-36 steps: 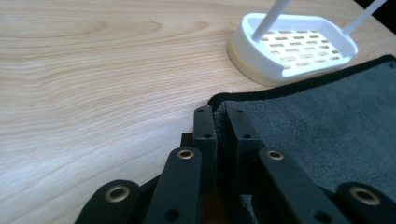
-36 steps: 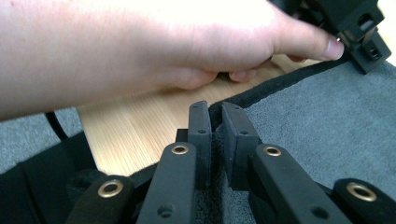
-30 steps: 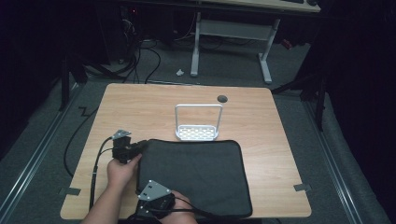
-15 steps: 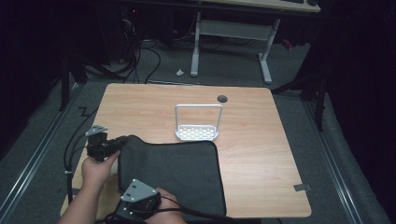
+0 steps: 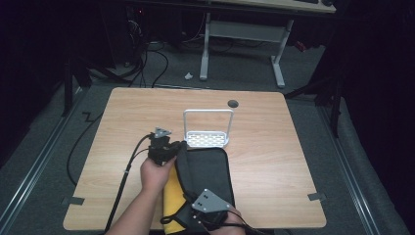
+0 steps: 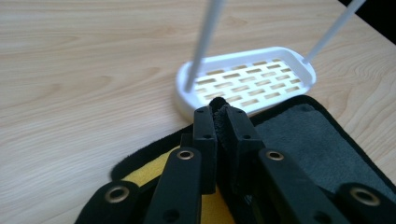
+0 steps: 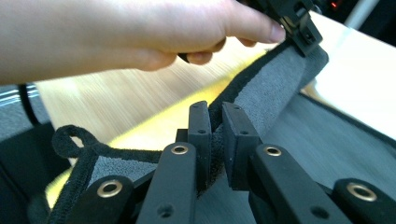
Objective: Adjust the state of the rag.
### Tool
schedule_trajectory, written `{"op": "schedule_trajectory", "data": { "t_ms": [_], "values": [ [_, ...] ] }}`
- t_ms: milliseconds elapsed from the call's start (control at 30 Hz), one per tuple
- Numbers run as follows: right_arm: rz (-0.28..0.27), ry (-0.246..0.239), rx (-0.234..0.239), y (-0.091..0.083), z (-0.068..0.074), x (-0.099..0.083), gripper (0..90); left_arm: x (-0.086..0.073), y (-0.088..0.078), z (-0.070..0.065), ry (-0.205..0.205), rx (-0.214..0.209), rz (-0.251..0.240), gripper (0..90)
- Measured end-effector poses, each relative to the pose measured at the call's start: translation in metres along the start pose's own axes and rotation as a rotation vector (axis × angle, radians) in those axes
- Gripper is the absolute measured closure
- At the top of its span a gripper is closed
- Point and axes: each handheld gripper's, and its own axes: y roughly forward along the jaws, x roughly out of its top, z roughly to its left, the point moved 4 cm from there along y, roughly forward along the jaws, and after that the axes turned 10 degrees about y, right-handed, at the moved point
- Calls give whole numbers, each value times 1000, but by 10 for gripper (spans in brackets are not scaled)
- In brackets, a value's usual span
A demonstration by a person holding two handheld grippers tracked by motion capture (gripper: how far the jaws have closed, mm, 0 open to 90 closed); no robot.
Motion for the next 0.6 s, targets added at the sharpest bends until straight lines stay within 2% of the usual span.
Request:
{"op": "schedule_trajectory", "data": {
  "t_ms": [67, 167, 233, 333, 433, 600],
  "values": [
    [6, 17, -18, -7, -10, -8, 833, 4, 9, -12, 12, -5, 7, 836],
    [11, 38, -40, -17, -24, -19, 832, 8, 17, -23, 13, -12, 12, 835],
    [11, 48, -53, -23, -31, -23, 831, 11, 22, -30, 32, -11, 22, 835],
    [8, 61, -67, -31, -37, -27, 831, 17, 25, -41, 60, -26, 11, 834],
    [21, 61, -84, -37, -43, -34, 828, 21, 30, -51, 95, -16, 22, 832],
    [68, 75, -104, -39, -53, -49, 816, 21, 43, -61, 100, -14, 69, 824]
  ]
}}
